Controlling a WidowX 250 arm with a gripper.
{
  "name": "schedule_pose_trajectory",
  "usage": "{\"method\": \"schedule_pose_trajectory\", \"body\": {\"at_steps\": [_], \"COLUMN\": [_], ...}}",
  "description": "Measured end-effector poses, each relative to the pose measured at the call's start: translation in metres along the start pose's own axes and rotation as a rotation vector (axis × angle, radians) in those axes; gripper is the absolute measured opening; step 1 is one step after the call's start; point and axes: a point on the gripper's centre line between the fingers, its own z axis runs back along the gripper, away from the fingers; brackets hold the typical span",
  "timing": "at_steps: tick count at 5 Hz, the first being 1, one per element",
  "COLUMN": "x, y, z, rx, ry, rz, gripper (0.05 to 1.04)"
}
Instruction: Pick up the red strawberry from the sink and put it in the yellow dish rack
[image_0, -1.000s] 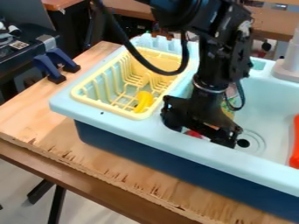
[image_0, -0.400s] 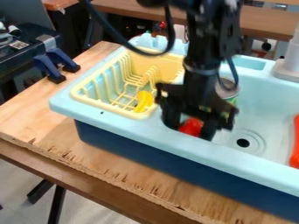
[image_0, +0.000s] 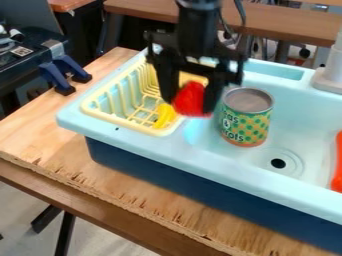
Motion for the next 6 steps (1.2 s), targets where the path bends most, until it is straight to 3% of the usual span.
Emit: {"method": "schedule_pose_trajectory", "body": {"at_steps": [2,3,4,5,6], "x": [-0.014,-0.011,-0.005,0.003,0.011], "y": [0.056,0.080,0.102,0.103,0.097], "z": [0.047,0.050,0.038,0.022,0.007], "rx": [-0.037,-0.028,0.000,0.025,0.015], "ry": [0.003,-0.025,-0.025,-0.027,-0.025], "rz": [0.058,0.121,0.171,0.184,0.175], "gripper": [0.769,0.769,0.769,0.769,0.769]}}
